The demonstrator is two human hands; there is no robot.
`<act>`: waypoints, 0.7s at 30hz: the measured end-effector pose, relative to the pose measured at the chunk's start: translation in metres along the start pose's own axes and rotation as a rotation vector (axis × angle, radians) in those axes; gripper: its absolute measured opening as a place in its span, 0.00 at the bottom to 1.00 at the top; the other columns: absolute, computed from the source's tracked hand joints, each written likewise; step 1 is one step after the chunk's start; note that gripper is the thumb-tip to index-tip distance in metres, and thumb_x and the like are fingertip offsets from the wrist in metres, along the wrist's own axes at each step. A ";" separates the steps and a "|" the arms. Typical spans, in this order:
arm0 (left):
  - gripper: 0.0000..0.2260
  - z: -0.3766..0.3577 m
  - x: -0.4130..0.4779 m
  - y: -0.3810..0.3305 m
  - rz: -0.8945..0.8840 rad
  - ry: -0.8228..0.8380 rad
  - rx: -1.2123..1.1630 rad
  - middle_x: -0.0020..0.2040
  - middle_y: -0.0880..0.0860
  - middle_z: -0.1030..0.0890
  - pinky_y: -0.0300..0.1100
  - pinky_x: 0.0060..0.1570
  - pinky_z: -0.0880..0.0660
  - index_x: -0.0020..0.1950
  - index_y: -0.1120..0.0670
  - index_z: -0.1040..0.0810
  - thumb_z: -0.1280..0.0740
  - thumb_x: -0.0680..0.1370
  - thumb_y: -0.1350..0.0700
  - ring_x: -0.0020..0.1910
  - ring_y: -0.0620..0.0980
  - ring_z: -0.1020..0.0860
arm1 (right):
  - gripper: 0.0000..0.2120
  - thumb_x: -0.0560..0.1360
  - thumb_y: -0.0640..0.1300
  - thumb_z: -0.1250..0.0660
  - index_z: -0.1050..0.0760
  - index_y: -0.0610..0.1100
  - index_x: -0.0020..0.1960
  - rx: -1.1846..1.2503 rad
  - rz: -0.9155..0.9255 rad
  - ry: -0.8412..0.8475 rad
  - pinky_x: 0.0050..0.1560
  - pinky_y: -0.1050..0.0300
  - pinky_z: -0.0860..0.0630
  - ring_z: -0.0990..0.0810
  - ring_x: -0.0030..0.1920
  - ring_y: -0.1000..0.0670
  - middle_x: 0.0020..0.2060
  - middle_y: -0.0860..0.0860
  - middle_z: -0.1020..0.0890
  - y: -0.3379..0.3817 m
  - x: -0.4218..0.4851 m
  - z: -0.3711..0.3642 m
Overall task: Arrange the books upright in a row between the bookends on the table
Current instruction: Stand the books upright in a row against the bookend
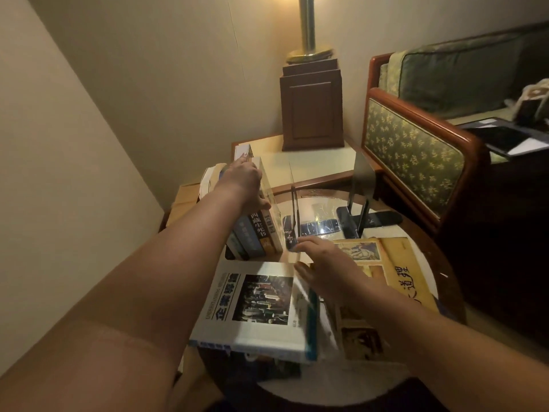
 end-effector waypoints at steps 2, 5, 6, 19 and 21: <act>0.27 0.001 0.000 0.001 0.007 0.010 0.003 0.71 0.57 0.25 0.55 0.74 0.36 0.59 0.57 0.19 0.23 0.70 0.39 0.77 0.59 0.38 | 0.18 0.80 0.50 0.32 0.24 0.47 0.68 -0.187 -0.038 -0.017 0.67 0.51 0.25 0.26 0.68 0.48 0.69 0.50 0.24 -0.013 -0.016 0.015; 0.25 0.002 -0.001 0.001 0.005 0.003 0.019 0.69 0.57 0.25 0.56 0.71 0.33 0.56 0.57 0.18 0.23 0.70 0.40 0.76 0.59 0.36 | 0.27 0.77 0.62 0.34 0.30 0.50 0.71 -0.355 -0.310 0.065 0.69 0.45 0.31 0.30 0.69 0.46 0.69 0.49 0.28 -0.040 -0.031 0.038; 0.24 0.002 -0.001 0.000 0.007 -0.004 0.016 0.68 0.57 0.24 0.56 0.70 0.32 0.54 0.57 0.17 0.23 0.69 0.40 0.74 0.59 0.35 | 0.33 0.74 0.67 0.34 0.32 0.51 0.72 -0.367 -0.382 0.102 0.68 0.43 0.31 0.31 0.68 0.46 0.69 0.50 0.29 -0.048 -0.037 0.046; 0.25 0.003 -0.004 -0.006 0.000 -0.012 0.020 0.68 0.57 0.24 0.56 0.70 0.32 0.58 0.56 0.18 0.23 0.69 0.40 0.75 0.59 0.35 | 0.27 0.73 0.65 0.29 0.24 0.53 0.68 -0.431 -0.437 0.266 0.66 0.45 0.27 0.32 0.70 0.44 0.71 0.47 0.31 -0.068 -0.053 0.094; 0.26 0.003 -0.004 -0.006 -0.002 -0.017 0.016 0.69 0.57 0.24 0.56 0.70 0.33 0.59 0.56 0.18 0.23 0.70 0.40 0.75 0.59 0.35 | 0.33 0.73 0.70 0.33 0.26 0.49 0.69 -0.452 -0.436 0.273 0.67 0.43 0.28 0.34 0.73 0.41 0.74 0.44 0.32 -0.061 -0.040 0.085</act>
Point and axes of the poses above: each hand's wrist, its own x-axis towards the middle knuckle, its own z-axis out of the back of the hand, y = z × x, the point moved 2 cm from there along x, towards the middle knuckle
